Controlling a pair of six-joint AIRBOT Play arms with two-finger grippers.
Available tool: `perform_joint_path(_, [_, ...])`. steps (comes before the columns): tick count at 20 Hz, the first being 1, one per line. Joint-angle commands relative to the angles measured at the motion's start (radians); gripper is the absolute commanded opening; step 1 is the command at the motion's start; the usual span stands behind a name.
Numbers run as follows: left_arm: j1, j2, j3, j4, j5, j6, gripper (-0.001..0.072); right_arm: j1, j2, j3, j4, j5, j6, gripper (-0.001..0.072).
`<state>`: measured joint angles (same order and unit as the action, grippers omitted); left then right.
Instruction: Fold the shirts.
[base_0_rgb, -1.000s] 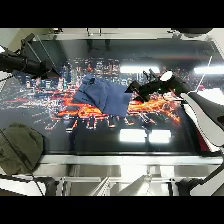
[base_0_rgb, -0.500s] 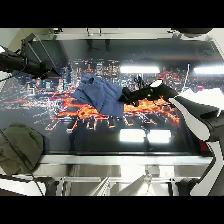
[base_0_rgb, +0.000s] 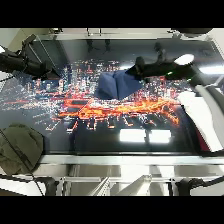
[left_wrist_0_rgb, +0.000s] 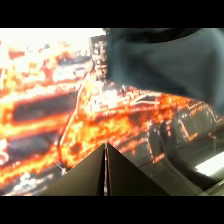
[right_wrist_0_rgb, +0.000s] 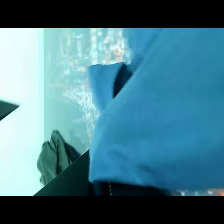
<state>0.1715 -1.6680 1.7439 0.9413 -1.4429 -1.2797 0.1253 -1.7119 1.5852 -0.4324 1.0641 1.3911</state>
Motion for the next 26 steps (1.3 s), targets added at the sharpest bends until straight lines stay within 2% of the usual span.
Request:
perform_joint_path(1, [-0.001, 0.001, 0.000, -0.002, -0.008, -0.002, 0.0001, -0.080, 0.134, 0.008, -0.089, 0.153, 0.039, 0.0015])
perform_joint_path(4, [-0.001, 0.001, 0.000, -0.002, -0.033, -0.005, 0.0001, -0.156, 0.211, 0.008, -0.105, 0.190, 0.055, 0.0015])
perform_joint_path(10, [-0.001, 0.001, 0.000, -0.002, -0.059, -0.014, 0.0001, -0.330, 0.371, 0.008, -0.246, 0.201, 0.102, 0.0015])
perform_joint_path(15, [-0.012, 0.001, 0.000, -0.001, -0.058, -0.024, 0.0001, -0.468, 0.409, 0.009, -0.274, 0.128, 0.093, 0.0015])
perform_joint_path(18, [-0.034, 0.000, 0.000, 0.001, -0.053, -0.023, 0.0001, -0.552, 0.374, 0.010, -0.268, -0.005, 0.009, 0.0015])
perform_joint_path(20, [-0.055, 0.000, 0.000, 0.001, -0.037, -0.023, 0.0001, -0.605, 0.335, 0.025, -0.197, -0.097, -0.122, 0.0015])
perform_joint_path(22, [-0.078, 0.000, 0.000, 0.001, -0.011, -0.023, 0.0001, -0.656, 0.272, 0.105, -0.104, -0.084, -0.223, 0.0015])
perform_joint_path(26, [-0.108, 0.000, 0.000, 0.002, 0.006, -0.023, 0.0001, -0.720, 0.189, 0.300, -0.123, 0.047, -0.194, 0.0015])
